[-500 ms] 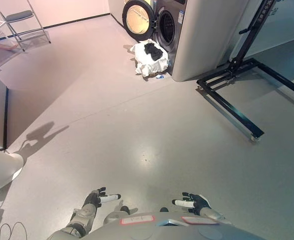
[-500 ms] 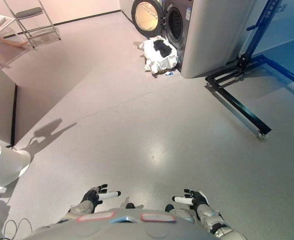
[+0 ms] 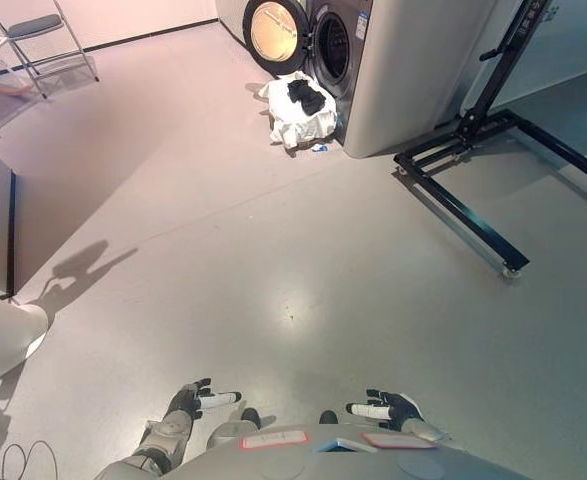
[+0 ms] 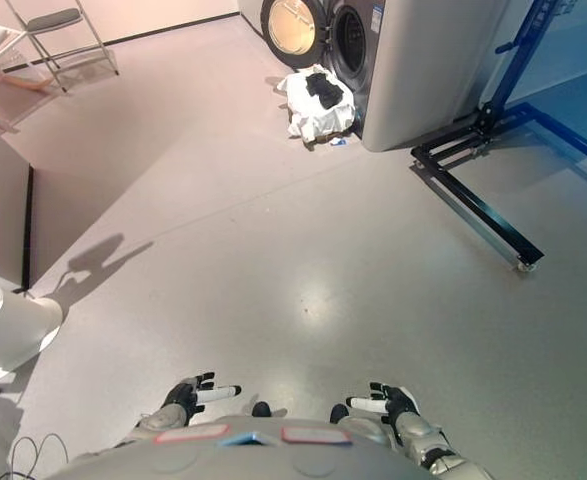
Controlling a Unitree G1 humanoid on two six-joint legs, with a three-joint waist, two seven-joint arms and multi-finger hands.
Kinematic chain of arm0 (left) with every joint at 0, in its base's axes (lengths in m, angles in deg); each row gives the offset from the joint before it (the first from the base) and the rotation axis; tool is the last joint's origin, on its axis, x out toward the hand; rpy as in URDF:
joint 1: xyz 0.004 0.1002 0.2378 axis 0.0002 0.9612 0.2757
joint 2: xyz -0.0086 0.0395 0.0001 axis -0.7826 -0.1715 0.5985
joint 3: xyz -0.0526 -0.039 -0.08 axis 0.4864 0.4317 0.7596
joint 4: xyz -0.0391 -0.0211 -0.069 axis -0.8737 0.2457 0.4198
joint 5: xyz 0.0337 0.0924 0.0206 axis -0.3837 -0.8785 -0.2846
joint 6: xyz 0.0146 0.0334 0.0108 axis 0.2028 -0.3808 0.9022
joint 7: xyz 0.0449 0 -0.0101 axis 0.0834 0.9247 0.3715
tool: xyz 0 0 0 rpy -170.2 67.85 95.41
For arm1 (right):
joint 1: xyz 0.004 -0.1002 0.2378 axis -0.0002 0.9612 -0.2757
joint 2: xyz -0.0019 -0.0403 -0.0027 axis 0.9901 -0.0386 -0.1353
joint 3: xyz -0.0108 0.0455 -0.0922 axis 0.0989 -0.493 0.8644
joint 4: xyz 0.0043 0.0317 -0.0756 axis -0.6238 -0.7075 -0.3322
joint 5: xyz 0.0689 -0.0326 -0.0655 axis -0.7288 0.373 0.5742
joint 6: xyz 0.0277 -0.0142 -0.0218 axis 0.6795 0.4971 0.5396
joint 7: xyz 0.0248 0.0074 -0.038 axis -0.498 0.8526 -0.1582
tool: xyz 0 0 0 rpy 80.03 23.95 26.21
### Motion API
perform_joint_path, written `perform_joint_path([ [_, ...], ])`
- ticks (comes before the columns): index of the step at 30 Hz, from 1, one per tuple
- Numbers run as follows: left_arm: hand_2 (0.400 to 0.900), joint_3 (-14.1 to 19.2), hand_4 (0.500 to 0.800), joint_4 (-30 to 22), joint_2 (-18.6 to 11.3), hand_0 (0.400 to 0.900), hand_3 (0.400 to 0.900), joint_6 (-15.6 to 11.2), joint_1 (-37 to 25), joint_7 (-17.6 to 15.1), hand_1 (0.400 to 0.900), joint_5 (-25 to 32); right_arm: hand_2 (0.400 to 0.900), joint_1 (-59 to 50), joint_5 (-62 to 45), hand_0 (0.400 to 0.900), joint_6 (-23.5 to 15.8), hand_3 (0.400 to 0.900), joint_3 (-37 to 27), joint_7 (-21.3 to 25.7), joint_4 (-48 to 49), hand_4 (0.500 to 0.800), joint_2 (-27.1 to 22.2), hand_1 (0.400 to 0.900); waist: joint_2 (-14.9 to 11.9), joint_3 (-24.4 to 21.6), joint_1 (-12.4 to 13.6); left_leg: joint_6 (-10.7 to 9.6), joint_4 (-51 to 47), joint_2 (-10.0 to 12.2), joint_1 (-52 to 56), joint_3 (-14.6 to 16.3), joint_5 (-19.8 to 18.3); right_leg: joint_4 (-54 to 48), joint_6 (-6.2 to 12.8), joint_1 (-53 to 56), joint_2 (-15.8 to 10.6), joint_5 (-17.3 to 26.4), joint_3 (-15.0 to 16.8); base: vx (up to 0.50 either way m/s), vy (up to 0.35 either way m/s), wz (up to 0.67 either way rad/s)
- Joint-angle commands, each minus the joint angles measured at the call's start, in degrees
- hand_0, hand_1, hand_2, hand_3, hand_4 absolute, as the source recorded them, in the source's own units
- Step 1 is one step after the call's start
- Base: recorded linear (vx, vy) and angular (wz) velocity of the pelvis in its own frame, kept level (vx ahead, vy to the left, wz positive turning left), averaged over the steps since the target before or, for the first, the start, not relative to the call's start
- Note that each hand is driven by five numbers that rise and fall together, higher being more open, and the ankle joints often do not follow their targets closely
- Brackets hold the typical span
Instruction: Put the clothes in the basket into the washing machine.
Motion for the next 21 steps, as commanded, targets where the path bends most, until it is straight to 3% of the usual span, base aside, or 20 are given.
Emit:
perform_joint_path([
  [1, 0.900, 0.34, 0.800, 3.53, -0.24, 0.900, 0.900, -2.01, -4.09, -0.29, 0.900, 0.40, 0.900, -4.38, 0.54, 0.900, -1.57, 0.900, -0.46, -0.14, -1.91, 0.800, -1.22, 0.900, -2.20, 0.35, -0.84, -0.27, -0.06, -0.52, -1.20, -0.27, -1.91, 0.04, 7.57, 1.32, -7.02, -0.12, 0.81, 0.03, 0.055, -0.01],
  [6, 0.900, 0.19, 0.800, 3.85, -0.27, 0.900, 0.900, -1.92, -4.32, -0.68, 0.900, 0.13, 0.900, -5.21, 0.41, 0.900, -1.42, 0.900, -0.78, 0.00, -2.41, 0.800, -1.22, 0.900, -2.21, 0.46, -0.46, 1.01, -0.06, -1.72, -1.43, -0.30, -2.56, 1.15, 8.17, 0.30, -8.00, 0.28, 1.55, 0.04, 0.096, -0.08],
  [9, 0.900, 0.63, 0.800, 3.43, -0.50, 0.900, 0.900, -1.98, -4.59, -0.88, 0.900, 0.58, 0.900, -5.70, -0.41, 0.900, -1.45, 0.900, -1.77, -0.08, -2.45, 0.800, -1.46, 0.900, -1.84, 0.90, -0.11, 2.52, -0.06, -3.05, -1.39, -0.38, -3.17, 6.92, 8.95, -2.54, -9.11, -0.50, 2.65, 0.05, 0.146, -0.11],
  [11, 0.900, 0.78, 0.800, 2.81, -0.42, 0.900, 0.900, -1.96, -4.87, -0.82, 0.900, 1.02, 0.900, -5.67, -1.18, 0.900, -1.70, 0.900, -2.84, -0.11, -2.19, 0.800, -1.85, 0.900, -1.34, 1.69, -0.27, 3.66, -0.06, -3.94, -1.08, -0.89, -3.35, 15.27, 9.57, -6.42, -9.43, 0.35, 3.54, 0.01, 0.166, 0.02],
  [12, 0.900, 0.61, 0.800, 2.23, -0.44, 0.900, 0.900, -1.98, -4.89, -0.64, 0.900, 1.35, 0.900, -5.58, -1.48, 0.900, -1.70, 0.900, -3.18, -0.16, -2.20, 0.800, -2.12, 0.900, -1.13, 2.47, -0.50, 4.26, -0.06, -4.45, -0.84, -1.40, -3.16, 20.72, 9.80, -8.93, -9.57, 3.25, 4.46, -0.01, 0.117, 0.04],
  [13, 0.900, 0.61, 0.800, 2.23, -0.44, 0.900, 0.900, -1.97, -4.89, -0.64, 0.900, 1.35, 0.900, -5.58, -1.48, 0.900, -1.70, 0.900, -3.19, -0.16, -2.19, 0.800, -2.12, 0.900, -1.20, 2.41, -0.42, 4.29, -0.06, -4.53, -0.91, -1.31, -3.15, 20.99, 9.84, -9.17, -9.64, 3.13, 4.60, -0.05, 0.197, 0.27],
  [14, 0.900, 0.07, 0.800, 0.26, -0.90, 0.900, 0.900, -2.13, -5.34, 0.00, 0.900, 2.48, 0.900, -5.49, -1.96, 0.900, -1.81, 0.900, -3.40, -0.19, -2.23, 0.800, -2.52, 0.900, -0.17, 5.37, -1.76, 5.54, 0.52, -4.83, -0.53, -2.98, -2.85, 33.28, 9.46, -15.38, -8.27, 8.59, 6.92, -0.04, 0.192, 0.32],
  [15, 0.900, -0.29, 0.800, 0.14, -1.02, 0.900, 0.900, -2.04, -5.78, 0.06, 0.900, 2.61, 0.900, -5.62, -2.15, 0.900, -1.87, 0.900, -3.41, -0.15, -2.45, 0.800, -2.63, 0.900, 0.59, 6.42, -2.42, 5.79, 0.54, -4.45, -0.40, -3.68, -2.74, 37.74, 9.08, -18.34, -6.67, 8.05, 7.78, 0.02, 0.225, 0.43],
  [18, 0.900, -0.87, 0.800, 0.35, -0.97, 0.900, 0.900, -1.85, -6.51, 0.04, 0.900, 2.37, 0.900, -5.45, -2.89, 0.900, -1.82, 0.900, -3.95, 0.02, -3.08, 0.800, -2.76, 0.900, 1.19, 7.10, -3.56, 5.64, 0.26, -4.53, 0.95, -4.53, -3.35, 38.46, 8.47, -22.18, -6.31, 6.36, 7.06, 0.16, 0.066, 0.25],
  [21, 0.900, -1.89, 0.800, 0.79, -0.84, 0.900, 0.900, -1.85, -7.94, 0.27, 0.900, 1.70, 0.900, -4.65, -3.33, 0.900, -1.53, 0.900, -4.63, 0.17, -3.65, 0.800, -2.71, 0.900, 0.69, 7.32, -5.01, 5.02, -0.03, -5.11, 4.35, -6.12, -5.89, 26.56, 8.57, -22.58, -8.78, 6.56, 2.71, 0.34, -0.040, 0.39],
])
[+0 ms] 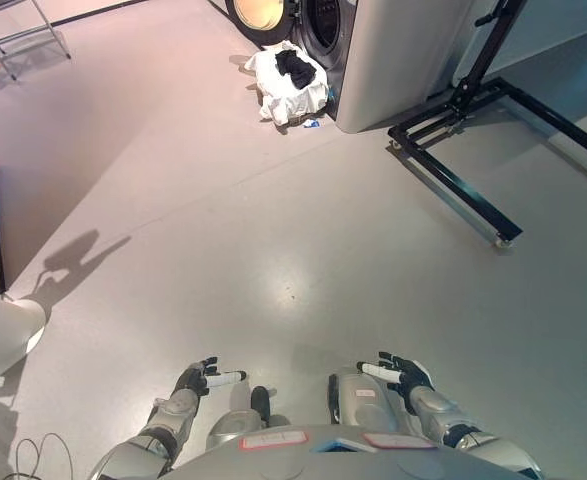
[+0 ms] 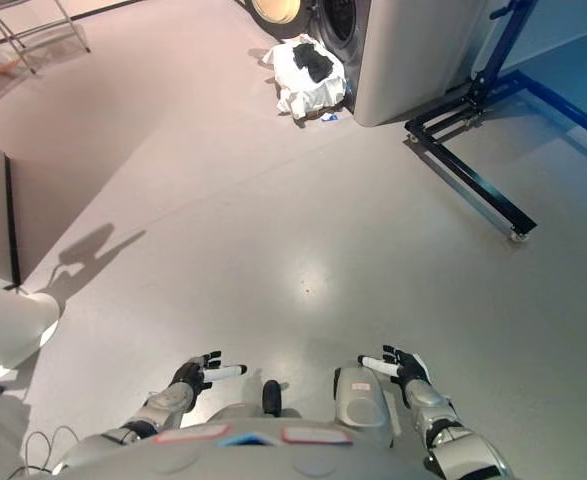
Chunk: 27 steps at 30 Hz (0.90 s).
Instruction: Put the clothes in the basket into the washing machine.
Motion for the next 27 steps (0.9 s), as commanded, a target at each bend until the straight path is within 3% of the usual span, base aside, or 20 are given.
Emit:
perform_joint_path([
  [1, 0.900, -0.26, 0.800, 1.14, -0.89, 0.900, 0.900, -1.96, -3.21, 0.23, 0.900, -0.71, 0.900, 2.19, -0.85, 0.900, 0.25, 0.900, -0.20, 0.33, -1.84, 0.800, -0.52, 0.900, -0.82, 0.58, -1.06, -1.12, -0.10, -2.89, 6.84, -1.18, -6.95, -16.81, 2.54, 0.39, -3.25, 9.68, -2.58, 0.42, -0.101, 0.32],
  [5, 0.900, 0.12, 0.800, 2.36, -0.67, 0.900, 0.900, -2.09, -4.16, 0.22, 0.900, -1.11, 0.900, 2.31, -0.79, 0.900, 0.40, 0.900, -0.32, 0.31, -1.74, 0.800, -0.27, 0.900, -1.70, -0.47, -2.83, -2.98, -0.10, -2.04, 11.44, -2.40, -10.90, -31.39, 4.29, 0.39, -2.65, 14.58, -3.46, 0.45, -0.124, 0.24],
  [8, 0.900, 0.69, 0.800, 2.75, -0.27, 0.900, 0.900, -2.05, -3.41, 0.44, 0.900, -1.72, 0.900, 3.18, -1.04, 0.900, 0.19, 0.900, -0.51, -0.06, -1.17, 0.800, -0.62, 0.900, -1.51, -2.70, -3.67, -4.48, -0.10, 0.03, 14.62, -3.29, -11.25, -32.76, 3.46, 1.22, -0.99, 15.22, -2.27, 0.50, -0.183, 0.25],
  [10, 0.900, 0.75, 0.800, 3.46, 0.17, 0.900, 0.900, -1.93, -3.07, 0.56, 0.900, -1.46, 0.900, 3.52, -1.47, 0.900, -0.26, 0.900, -0.44, -0.28, -0.56, 0.800, -1.02, 0.900, -0.82, -3.78, -4.47, -5.72, 1.46, 2.06, 15.15, -3.45, -8.32, -32.03, 2.10, 2.17, 1.22, 15.20, -0.71, 0.55, -0.266, 0.23],
  [11, 0.900, 1.10, 0.800, 4.35, 0.58, 0.900, 0.900, -1.50, -2.65, 0.75, 0.900, -1.22, 0.900, 3.60, -1.00, 0.900, -0.35, 0.900, 0.00, -0.32, -0.12, 0.800, -1.54, 0.900, 0.03, -4.27, -4.69, -7.30, 8.07, 3.34, 13.42, -3.89, -3.16, -30.84, 0.35, 3.06, 3.08, 13.75, -0.81, 0.42, -0.224, 0.09],
  [12, 0.900, 1.11, 0.800, 4.36, 0.60, 0.900, 0.900, -1.50, -2.64, 0.75, 0.900, -1.22, 0.900, 3.61, -1.00, 0.900, -0.34, 0.900, 0.00, -0.32, -0.12, 0.800, -1.56, 0.900, 0.11, -4.33, -4.73, -7.33, 8.15, 3.41, 13.33, -3.92, -3.23, -30.77, 0.32, 2.99, 3.13, 13.69, -0.87, 0.57, -0.327, 0.00],
  [13, 0.900, 1.80, 0.800, 4.63, 0.37, 0.900, 0.900, -0.90, -2.02, 0.32, 0.900, -1.37, 0.900, 3.21, 0.74, 0.900, -0.31, 0.900, 0.98, 0.18, 0.54, 0.800, -2.16, 0.900, -0.01, -4.45, -4.41, -8.83, 19.00, 3.30, 10.20, -4.64, 4.38, -29.44, -2.33, 5.41, 4.93, 10.76, -0.67, 0.46, -0.292, -0.04],
  [14, 0.900, 1.79, 0.800, 4.53, 0.25, 0.900, 0.900, -0.67, -2.07, 0.14, 0.900, -1.23, 0.900, 2.59, 1.99, 0.900, -0.01, 0.900, 1.64, 0.59, -0.07, 0.800, -2.54, 0.900, -0.48, -3.92, -3.69, -9.42, 26.63, 3.23, 7.09, -5.15, 7.59, -29.40, -3.68, 7.41, 5.33, 9.37, -0.47, 0.45, -0.292, -0.02],
  [15, 0.900, 1.79, 0.800, 4.53, 0.22, 0.900, 0.900, -0.67, -2.08, 0.14, 0.900, -1.23, 0.900, 2.58, 1.99, 0.900, -0.02, 0.900, 1.64, 0.60, -0.08, 0.800, -2.50, 0.900, -0.67, -4.05, -3.82, -9.40, 26.57, 3.03, 6.90, -5.28, 7.77, -29.39, -3.65, 7.26, 5.10, 9.40, -0.51, 0.45, -0.357, -0.12],
  [16, 0.900, 2.14, 0.800, 3.86, -0.23, 0.900, 0.900, -0.05, -2.06, 0.00, 0.900, -1.17, 0.900, 1.01, 4.47, 0.900, 0.80, 0.900, 3.70, 0.48, -0.29, 0.800, -3.05, 0.900, -2.51, -2.07, -1.31, -9.55, 41.28, 1.96, 0.94, -5.59, 11.55, -29.47, -5.73, 11.46, 5.37, 7.05, 0.20, 0.39, -0.333, -0.18],
  [17, 0.900, 2.14, 0.800, 3.48, -0.32, 0.900, 0.900, -0.20, -2.14, -0.18, 0.900, -0.85, 0.900, 0.15, 5.71, 0.900, 0.89, 0.900, 4.87, 0.51, 0.30, 0.800, -3.56, 0.900, -3.67, -0.62, 0.18, -8.82, 47.51, 0.19, -3.18, -5.76, 10.50, -29.67, -6.07, 13.24, 4.71, 6.36, 0.80, 0.54, -0.447, -0.27],
  [19, 0.900, 2.56, 0.800, 3.77, -0.68, 0.900, 0.900, -0.10, -2.00, -0.42, 0.900, -0.61, 0.900, -1.68, 8.43, 0.900, 1.41, 0.900, 7.94, -0.57, 0.66, 0.800, -3.80, 0.900, -5.43, 0.74, 2.87, -7.07, 51.86, -0.60, -10.79, -4.01, 8.10, -29.69, -6.74, 16.59, 4.56, 4.61, 1.70, 0.33, -0.233, -0.31],
  [20, 0.900, 2.57, 0.800, 3.77, -0.70, 0.900, 0.900, -0.10, -2.01, -0.41, 0.900, -0.61, 0.900, -1.70, 8.43, 0.900, 1.41, 0.900, 7.94, -0.57, 0.66, 0.800, -3.77, 0.900, -5.54, 0.61, 2.79, -7.05, 51.82, -0.73, -10.98, -4.04, 8.22, -29.67, -6.72, 16.42, 4.45, 4.63, 1.66, 0.30, -0.167, -0.27],
  [21, 0.900, 2.20, 0.800, 4.04, -0.89, 0.900, 0.900, -0.02, -1.79, -0.23, 0.900, -1.10, 0.900, -2.46, 9.49, 0.900, 2.12, 0.900, 9.40, -1.70, -0.87, 0.800, -3.50, 0.900, -6.03, 0.98, 4.77, -6.31, 49.17, -0.92, -16.05, -3.01, 6.76, -29.72, -6.77, 18.47, 4.86, 3.45, 1.69, 0.48, -0.160, -0.29],
  [22, 0.900, 2.19, 0.800, 4.40, -1.26, 0.900, 0.900, 0.11, -1.01, 0.02, 0.900, -1.40, 0.900, -3.30, 10.51, 0.900, 2.33, 0.900, 10.81, -2.20, -1.57, 0.800, -3.49, 0.900, -6.15, 1.10, 6.87, -6.16, 44.17, 0.81, -20.37, -1.02, 6.38, -29.85, -6.97, 22.20, 5.53, 0.95, 2.43, 0.67, -0.172, -0.27],
  [25, 0.900, 2.07, 0.800, 4.45, -1.48, 0.900, 0.900, 0.01, -0.49, 0.16, 0.900, -1.96, 0.900, -3.84, 11.43, 0.900, 2.07, 0.900, 10.85, -1.71, -2.38, 0.800, -3.37, 0.900, -4.93, -0.19, 8.82, -7.10, 24.53, 3.34, -24.01, 2.41, 9.03, -31.39, -6.20, 26.91, 7.05, -2.08, 3.04, 0.65, -0.030, -0.17],
  [27, 0.900, 1.73, 0.800, 3.87, -1.38, 0.900, 0.900, -0.30, -0.46, 0.17, 0.900, -3.04, 0.900, -4.17, 12.94, 0.900, 1.69, 0.900, 11.21, -1.21, -2.60, 0.800, -3.43, 0.900, -3.69, -0.87, 9.99, -7.68, 8.15, 3.11, -23.87, 5.18, 10.74, -33.17, -5.27, 31.25, 7.82, -3.84, 4.14, 0.60, 0.053, -0.20],
])
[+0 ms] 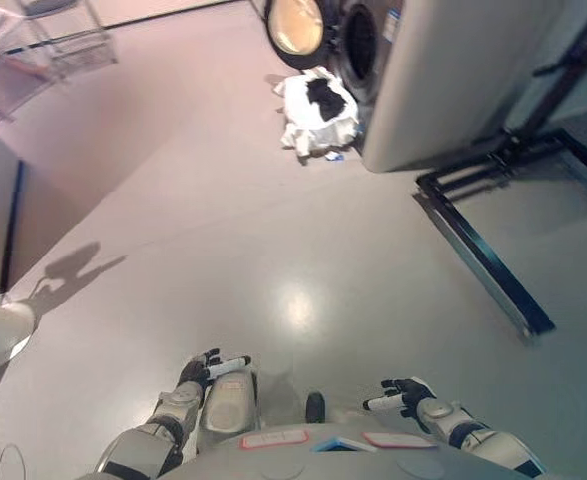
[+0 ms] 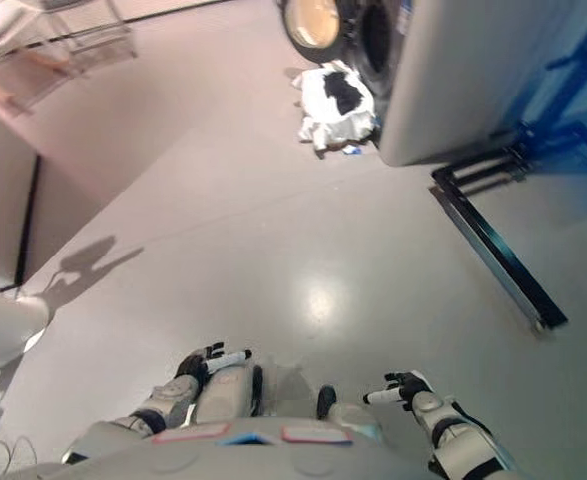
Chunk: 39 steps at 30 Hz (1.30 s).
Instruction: Put the clothes in the basket into the washing machine.
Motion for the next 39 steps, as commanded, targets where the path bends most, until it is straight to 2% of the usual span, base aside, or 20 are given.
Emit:
perform_joint_path([
  [1, 0.900, -1.27, 0.800, 1.26, -3.08, 0.900, 0.900, 0.16, 2.53, -0.95, 0.900, -3.05, 0.900, -1.16, 2.61, 0.900, -1.94, 0.900, 0.44, 1.12, 1.74, 0.800, -0.97, 0.900, -0.64, -0.24, 1.55, 1.75, -20.48, -0.81, 1.91, 2.68, 10.00, 2.51, 7.45, 5.49, -0.46, -3.89, 3.08, 0.46, 0.047, -0.23],
  [3, 0.900, -1.76, 0.800, 1.36, -2.89, 0.900, 0.900, 0.46, 2.76, -0.60, 0.900, -4.20, 0.900, -1.31, 5.38, 0.900, -1.90, 0.900, 1.58, 1.77, 1.54, 0.800, -1.14, 0.900, -0.10, -1.11, 2.22, 1.58, -27.47, -1.36, 1.39, 5.42, 10.66, 1.99, 8.01, 8.13, -0.42, -5.09, 4.15, 0.50, 0.058, -0.26],
  [5, 0.900, -1.76, 0.800, 1.53, -2.81, 0.900, 0.900, 0.81, 3.34, -0.92, 0.900, -5.51, 0.900, -1.71, 10.71, 0.900, -1.33, 0.900, 4.14, 2.72, 1.51, 0.800, -1.18, 0.900, -0.27, -2.63, 3.09, 2.02, -27.48, -1.72, 0.15, 7.16, 10.81, 2.78, 8.86, 10.89, -1.13, -6.72, 5.23, 0.69, 0.091, -0.49],
  [7, 0.900, -1.60, 0.800, 1.29, -3.16, 0.900, 0.900, 0.54, 3.74, -1.73, 0.900, -5.96, 0.900, -2.07, 14.72, 0.900, -1.20, 0.900, 5.54, 3.13, 1.67, 0.800, -1.29, 0.900, -0.95, -3.62, 4.13, 3.45, -27.41, -3.45, 1.85, 3.69, 12.87, 7.17, 9.13, 10.99, -2.07, -6.52, 6.33, 0.66, 0.125, -0.60],
  [9, 0.900, -2.07, 0.800, 0.04, -3.66, 0.900, 0.900, 0.11, 3.66, -2.21, 0.900, -5.87, 0.900, -1.70, 17.49, 0.900, -1.67, 0.900, 5.91, 3.82, 2.35, 0.800, -1.61, 0.900, -3.03, -4.94, 3.98, 4.85, -25.97, -5.65, 2.90, 3.86, 12.80, 14.45, 12.39, 9.43, -3.38, 0.86, 6.85, 0.60, 0.130, -0.10],
  [10, 0.900, -2.33, 0.800, -0.60, -3.91, 0.900, 0.900, -0.12, 3.76, -2.10, 0.900, -6.16, 0.900, -1.09, 17.36, 0.900, -1.71, 0.900, 5.27, 3.56, 1.76, 0.800, -1.80, 0.900, -3.96, -5.55, 4.02, 6.41, -25.64, -7.00, 4.26, 3.77, 11.22, 20.99, 15.04, 7.68, -3.68, 8.15, 8.07, 0.57, 0.131, 0.01],
  [12, 0.900, -2.52, 0.800, -0.98, -4.23, 0.900, 0.900, -0.06, 2.56, -1.97, 0.900, -5.77, 0.900, -0.41, 16.74, 0.900, -1.57, 0.900, 4.08, 3.16, 0.54, 0.800, -1.56, 0.900, -3.28, -4.76, 2.75, 8.66, -25.37, -8.56, 8.54, 2.25, 7.57, 35.74, 16.75, 1.67, -2.77, 15.83, 7.81, 0.54, 0.188, 0.19],
  [14, 0.900, -2.84, 0.800, -0.64, -4.47, 0.900, 0.900, 0.30, 1.30, -1.61, 0.900, -5.44, 0.900, -0.02, 15.18, 0.900, -1.37, 0.900, 2.66, 2.91, 0.07, 0.800, -1.13, 0.900, -1.34, -3.79, 0.42, 10.15, -26.10, -8.75, 13.75, 0.72, 4.97, 45.03, 16.27, -4.52, -2.19, 17.98, 5.86, 0.56, 0.268, 0.45],
  [16, 0.900, -3.32, 0.800, -0.36, -4.62, 0.900, 0.900, 0.52, -0.14, -1.48, 0.900, -5.28, 0.900, 0.39, 14.37, 0.900, -1.29, 0.900, 2.03, 2.93, 0.24, 0.800, -0.77, 0.900, 0.78, -2.21, -1.86, 10.90, -27.13, -8.02, 19.00, -1.16, 3.60, 50.98, 14.02, -12.85, -2.08, 13.77, 3.85, 0.59, 0.214, 0.63],
  [19, 0.900, -4.62, 0.800, -0.40, -4.13, 0.900, 0.900, 0.52, -2.07, -1.48, 0.900, -6.10, 0.900, 1.74, 12.91, 0.900, -1.34, 0.900, 1.00, 3.42, 0.40, 0.800, -0.56, 0.900, 1.98, -0.79, -5.30, 10.71, -27.37, -8.30, 25.43, -5.42, 0.57, 42.11, 11.27, -20.36, -4.40, 5.89, 0.00, 0.61, 0.048, 0.84],
  [21, 0.900, -5.08, 0.800, -0.07, -3.54, 0.900, 0.900, 0.42, -2.57, -1.64, 0.900, -6.78, 0.900, 2.31, 12.28, 0.900, -1.11, 0.900, 0.48, 3.67, 0.19, 0.800, -0.38, 0.900, 1.74, -1.08, -6.79, 10.07, -27.47, -8.82, 28.65, -7.24, -2.13, 30.25, 11.57, -21.25, -5.85, 6.39, -2.72, 0.65, -0.074, 0.54],
  [24, 0.900, -3.67, 0.800, 1.23, -2.72, 0.900, 0.900, 0.16, -2.47, -2.01, 0.900, -6.74, 0.900, 3.30, 11.81, 0.900, -0.94, 0.900, -0.72, 3.92, 0.16, 0.800, -0.04, 0.900, 0.28, -2.03, -8.84, 8.41, -27.48, -9.65, 34.64, -9.03, -7.15, 6.87, 14.30, -23.16, -7.57, 11.61, -6.22, 0.74, -0.147, 0.36],
  [27, 0.900, -2.63, 0.800, 1.95, -2.22, 0.900, 0.900, 0.11, -1.88, -2.57, 0.900, -7.04, 0.900, 3.50, 8.60, 0.900, -1.20, 0.900, -3.46, 5.38, 0.98, 0.800, -0.06, 0.900, 0.73, -2.59, -10.30, 6.80, -27.48, -7.80, 39.61, -10.01, -9.37, 0.81, 15.51, -24.25, -7.03, 14.23, -6.72, 0.66, -0.131, 0.26],
  [29, 0.900, -2.30, 0.800, 1.92, -1.84, 0.900, 0.900, 0.06, -1.05, -3.22, 0.900, -7.29, 0.900, 4.40, 4.17, 0.900, -2.13, 0.900, -6.80, 6.33, 2.00, 0.800, -0.65, 0.900, 0.88, -3.61, -11.64, 5.66, -26.69, -6.49, 42.98, -10.10, -10.01, 2.46, 14.82, -23.12, -5.79, 14.91, -5.69, 0.67, -0.179, 0.27],
  [30, 0.900, -2.26, 0.800, 2.30, -1.34, 0.900, 0.900, 0.01, -0.63, -3.46, 0.900, -7.37, 0.900, 4.89, 2.57, 0.900, -2.60, 0.900, -7.84, 6.98, 2.16, 0.800, -0.91, 0.900, 0.99, -4.35, -12.19, 5.16, -23.90, -5.92, 42.82, -10.49, -9.86, 1.78, 14.23, -22.30, -5.14, 16.18, -4.20, 0.66, -0.207, 0.29],
  [32, 0.900, -1.98, 0.800, 2.64, -0.69, 0.900, 0.900, 0.01, -0.14, -3.62, 0.900, -6.53, 0.900, 4.82, 0.40, 0.900, -3.10, 0.900, -8.79, 6.71, 2.37, 0.800, -1.35, 0.900, 1.47, -5.15, -12.51, 3.18, -15.62, -4.85, 41.83, -10.40, -5.52, 3.85, 12.79, -20.72, -3.84, 16.02, -3.47, 0.56, -0.206, 0.09],
  [35, 0.900, -1.93, 0.800, 1.95, -0.84, 0.900, 0.900, 0.37, 0.44, -3.38, 0.900, -5.84, 0.900, 3.99, -2.93, 0.900, -3.21, 0.900, -9.59, 6.51, 2.93, 0.800, -2.62, 0.900, 1.04, -4.68, -11.60, -1.24, 5.74, -5.52, 33.43, -10.03, 6.24, 5.46, 9.27, -15.85, -2.24, 11.99, -2.28, 0.48, -0.235, -0.01],
  [37, 0.900, -2.27, 0.800, 1.93, -1.27, 0.900, 0.900, 0.77, -0.22, -3.51, 0.900, -5.86, 0.900, 2.55, -4.29, 0.900, -3.03, 0.900, -9.50, 6.56, 3.48, 0.800, -3.10, 0.900, -0.54, -3.31, -10.00, -1.16, 19.47, -6.50, 27.11, -8.42, 9.14, 6.36, 6.94, -12.29, -1.90, 9.00, -0.79, 0.46, -0.297, -0.33],
  [38, 0.900, -2.40, 0.800, 1.66, -1.51, 0.900, 0.900, 0.65, -0.28, -3.78, 0.900, -5.57, 0.900, 1.71, -4.60, 0.900, -3.02, 0.900, -9.34, 6.82, 3.74, 0.800, -3.37, 0.900, -1.88, -2.72, -9.00, 0.30, 23.04, -6.64, 23.90, -6.94, 8.22, 6.36, 6.36, -10.35, -2.36, 7.89, -0.21, 0.44, -0.278, -0.53],
  [39, 0.900, -2.60, 0.800, 1.33, -1.64, 0.900, 0.900, 0.58, -0.07, -3.82, 0.900, -5.44, 0.900, 1.08, -4.97, 0.900, -3.04, 0.900, -9.02, 7.04, 3.93, 0.800, -3.42, 0.900, -2.20, -1.90, -7.61, 1.90, 25.86, -5.58, 19.73, -5.28, 6.40, 6.21, 5.80, -8.55, -1.92, 6.96, 0.60, 0.40, -0.217, -0.58],
])
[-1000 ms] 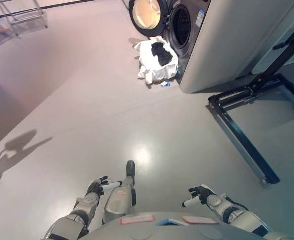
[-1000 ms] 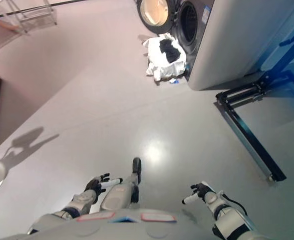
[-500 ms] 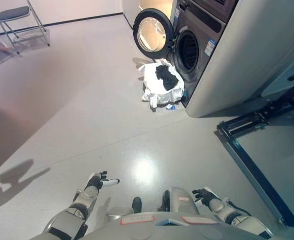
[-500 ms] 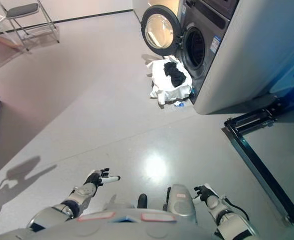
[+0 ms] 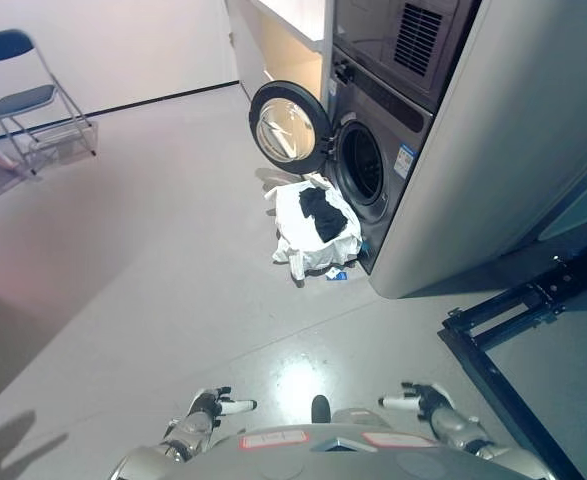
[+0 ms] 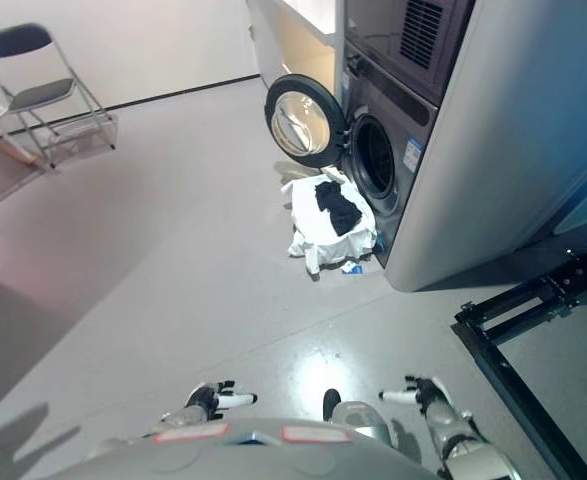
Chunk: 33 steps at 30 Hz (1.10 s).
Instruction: Put the clothes in the basket into the washing machine.
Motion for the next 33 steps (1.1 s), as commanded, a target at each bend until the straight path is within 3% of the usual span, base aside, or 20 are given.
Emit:
perform_joint_path([
  [1, 0.900, -1.02, 0.800, -3.52, -5.37, 0.900, 0.900, -1.14, -3.43, -2.08, 0.900, 1.27, 0.900, -2.95, -2.95, 0.900, -1.03, 0.900, -0.15, 1.88, 1.39, 0.800, -1.56, 0.900, -4.81, 5.38, 2.61, 7.23, -0.28, -1.22, -5.56, 6.14, 9.24, 2.92, 5.62, 0.83, -2.70, -0.46, 4.79, 0.37, -0.153, -0.61],
  [4, 0.900, -2.05, 0.800, -3.69, -5.57, 0.900, 0.900, -1.42, -3.16, -3.00, 0.900, 1.10, 0.900, -3.80, -4.07, 0.900, -1.62, 0.900, 0.95, 2.25, 2.45, 0.800, -1.42, 0.900, -5.23, 6.06, 5.17, 8.91, -10.49, 1.77, -13.67, 9.39, 7.27, 2.28, 5.55, 5.58, -1.55, -3.27, 6.82, 0.46, -0.074, -0.47],
  [6, 0.900, -2.86, 0.800, -3.69, -5.79, 0.900, 0.900, -1.47, -3.31, -3.08, 0.900, 0.64, 0.900, -3.85, -4.39, 0.900, -2.08, 0.900, 1.13, 2.57, 2.44, 0.800, -1.16, 0.900, -4.35, 6.08, 6.01, 8.35, -27.37, 4.57, -15.09, 10.69, 10.07, 1.60, 6.04, 8.97, -0.72, -5.72, 7.90, 0.57, 0.073, -0.28],
  [10, 0.900, -2.74, 0.800, -3.30, -5.95, 0.900, 0.900, -1.48, -2.90, -3.14, 0.900, -0.39, 0.900, -3.15, -3.89, 0.900, -2.27, 0.900, 1.24, 2.81, 2.03, 0.800, -0.81, 0.900, -2.59, 4.97, 7.23, 6.25, -54.69, 5.50, -15.82, 10.60, 13.97, 0.38, 7.32, 14.61, -0.45, -10.13, 10.23, 0.65, 0.138, -0.41],
  [11, 0.900, -2.23, 0.800, -3.00, -5.90, 0.900, 0.900, -1.38, -2.16, -3.03, 0.900, -0.32, 0.900, -2.96, -3.98, 0.900, -2.09, 0.900, 1.18, 2.39, 2.00, 0.800, -0.64, 0.900, -1.98, 4.19, 7.46, 5.23, -54.73, 6.07, -17.39, 10.99, 14.34, 1.35, 7.59, 16.72, -0.87, -11.84, 11.47, 0.60, 0.124, -0.51],
  [13, 0.900, -2.08, 0.800, -2.91, -5.94, 0.900, 0.900, -1.48, -1.69, -2.87, 0.900, -0.21, 0.900, -2.78, -3.85, 0.900, -1.96, 0.900, 1.12, 2.02, 2.07, 0.800, -0.41, 0.900, -2.19, 3.41, 7.80, 5.38, -54.73, 5.73, -16.79, 11.14, 14.60, 1.96, 8.20, 17.89, -1.74, -12.76, 12.04, 0.50, 0.137, -0.62],
  [15, 0.900, -1.63, 0.800, -2.76, -6.28, 0.900, 0.900, -1.83, -1.09, -2.67, 0.900, 0.28, 0.900, -2.87, -3.73, 0.900, -1.85, 0.900, 1.33, 1.39, 1.73, 0.800, -0.02, 0.900, -2.58, 1.75, 9.23, 5.78, -54.72, 4.67, -15.70, 8.03, 16.50, 4.78, 9.12, 18.83, -3.26, -13.25, 13.74, 0.64, 0.203, -0.82],
  [16, 0.900, -1.62, 0.800, -2.84, -6.47, 0.900, 0.900, -2.02, -1.08, -2.55, 0.900, 0.57, 0.900, -2.57, -3.84, 0.900, -1.86, 0.900, 1.12, 1.02, 1.50, 0.800, 0.19, 0.900, -3.01, 0.92, 9.48, 6.08, -54.44, 3.89, -15.08, 7.50, 17.09, 7.26, 9.91, 18.45, -4.09, -11.70, 14.10, 0.75, 0.273, -0.47],
  [17, 0.900, -2.56, 0.800, -4.27, -7.19, 0.900, 0.900, -2.53, -1.23, -2.02, 0.900, 1.07, 0.900, -1.98, -3.88, 0.900, -1.98, 0.900, 0.82, 0.48, 1.11, 0.800, 0.39, 0.900, -4.19, 0.55, 9.48, 8.09, -53.34, 1.71, -13.19, 7.74, 15.55, 16.87, 12.87, 15.13, -5.90, -2.97, 14.59, 0.53, 0.201, -0.21],
  [18, 0.900, -2.56, 0.800, -4.27, -7.16, 0.900, 0.900, -2.52, -1.23, -2.02, 0.900, 1.08, 0.900, -1.98, -3.88, 0.900, -1.98, 0.900, 0.81, 0.48, 1.11, 0.800, 0.37, 0.900, -4.01, 0.42, 9.59, 8.06, -53.34, 1.94, -13.35, 7.76, 15.60, 16.82, 12.85, 14.93, -5.70, -2.80, 14.72, 0.49, 0.201, -0.09],
  [19, 0.900, -3.30, 0.800, -4.73, -7.35, 0.900, 0.900, -2.63, -1.62, -1.84, 0.900, 0.51, 0.900, -1.76, -3.72, 0.900, -1.83, 0.900, 0.59, 0.13, 0.78, 0.800, 0.41, 0.900, -4.20, 0.47, 9.36, 9.51, -52.95, 0.91, -12.14, 7.99, 14.34, 23.36, 14.02, 12.43, -6.03, 4.04, 15.46, 0.31, 0.160, -0.02],
  [20, 0.900, -3.77, 0.800, -5.25, -7.60, 0.900, 0.900, -2.45, -1.86, -1.57, 0.900, 0.21, 0.900, -1.56, -3.88, 0.900, -1.63, 0.900, 0.27, -0.06, 0.38, 0.800, 0.44, 0.900, -3.84, 0.84, 8.92, 10.70, -52.19, 0.45, -10.87, 8.13, 12.59, 29.93, 14.65, 10.18, -5.36, 7.76, 15.27, 0.54, 0.362, 0.03],
  [21, 0.900, -4.40, 0.800, -6.40, -8.42, 0.900, 0.900, -2.20, -2.64, -1.39, 0.900, 0.19, 0.900, -1.59, -3.77, 0.900, -1.41, 0.900, -0.02, 0.13, 0.31, 0.800, 0.66, 0.900, -1.79, 2.87, 7.47, 12.84, -52.06, 0.33, -6.67, 7.53, 9.89, 42.38, 15.18, 2.31, -3.02, 11.15, 12.46, 0.37, 0.282, 0.04],
  [22, 0.900, -4.38, 0.800, -6.40, -8.44, 0.900, 0.900, -2.19, -2.66, -1.39, 0.900, 0.19, 0.900, -1.62, -3.77, 0.900, -1.41, 0.900, -0.03, 0.13, 0.31, 0.800, 0.67, 0.900, -2.04, 2.94, 7.46, 12.86, -52.01, 0.08, -6.69, 7.59, 9.88, 42.90, 15.18, 2.12, -3.25, 10.82, 12.49, 0.39, 0.308, 0.08],
  [24, 0.900, -5.34, 0.800, -7.07, -8.77, 0.900, 0.900, -2.27, -4.17, -1.45, 0.900, 0.00, 0.900, -1.45, -3.80, 0.900, -1.73, 0.900, -0.63, 0.03, 1.25, 0.800, 0.34, 0.900, 0.55, 5.10, 4.99, 14.24, -52.76, 0.16, -1.21, 7.16, 7.90, 49.48, 13.85, -8.01, -2.55, 8.48, 8.37, 0.40, 0.264, 0.17],
  [25, 0.900, -5.33, 0.800, -7.05, -8.77, 0.900, 0.900, -2.27, -4.17, -1.46, 0.900, 0.00, 0.900, -1.46, -3.80, 0.900, -1.72, 0.900, -0.61, 0.02, 1.26, 0.800, 0.34, 0.900, 0.22, 5.26, 4.87, 14.26, -52.85, -0.20, -1.01, 7.11, 7.91, 49.97, 13.86, -8.00, -2.91, 8.05, 8.37, 0.53, 0.262, 0.29],
  [26, 0.900, -5.78, 0.800, -7.38, -8.54, 0.900, 0.900, -2.48, -4.95, -1.40, 0.900, -0.08, 0.900, -1.10, -4.39, 0.900, -1.87, 0.900, -1.03, 0.11, 1.45, 0.800, 0.32, 0.900, 1.25, 6.17, 3.35, 14.49, -53.50, -0.38, 1.61, 6.03, 6.95, 46.85, 12.83, -14.04, -3.14, 4.52, 5.71, 0.48, 0.118, 0.28],
  [29, 0.900, -6.06, 0.800, -7.19, -8.14, 0.900, 0.900, -2.84, -5.70, -1.14, 0.900, -0.22, 0.900, -0.67, -4.81, 0.900, -1.97, 0.900, -1.65, 0.29, 1.27, 0.800, 0.23, 0.900, 0.58, 6.53, 1.88, 14.14, -54.14, -1.65, 4.77, 5.24, 4.56, 35.48, 12.58, -14.95, -6.41, 2.33, 0.85, 0.46, 0.030, 0.26],
  [31, 0.900, -6.20, 0.800, -6.97, -7.14, 0.900, 0.900, -3.15, -6.13, -0.75, 0.900, -0.58, 0.900, -0.36, -4.94, 0.900, -1.73, 0.900, -2.30, 0.55, 0.70, 0.800, 0.25, 0.900, -0.95, 5.99, 0.66, 12.80, -54.73, -3.36, 9.05, 4.49, 0.32, 12.07, 13.81, -15.65, -8.70, 3.31, -4.79, 0.74, -0.110, 0.23],
  [33, 0.900, -6.02, 0.800, -6.41, -6.58, 0.900, 0.900, -3.33, -6.27, -0.35, 0.900, -1.52, 0.900, -0.53, -4.95, 0.900, -1.73, 0.900, -2.85, 0.77, 0.40, 0.800, 0.34, 0.900, -1.26, 5.96, 0.32, 12.00, -54.73, -3.16, 12.22, 4.65, -2.31, 2.46, 14.83, -14.13, -8.94, 5.75, -9.32, 0.52, -0.115, 0.00],
])
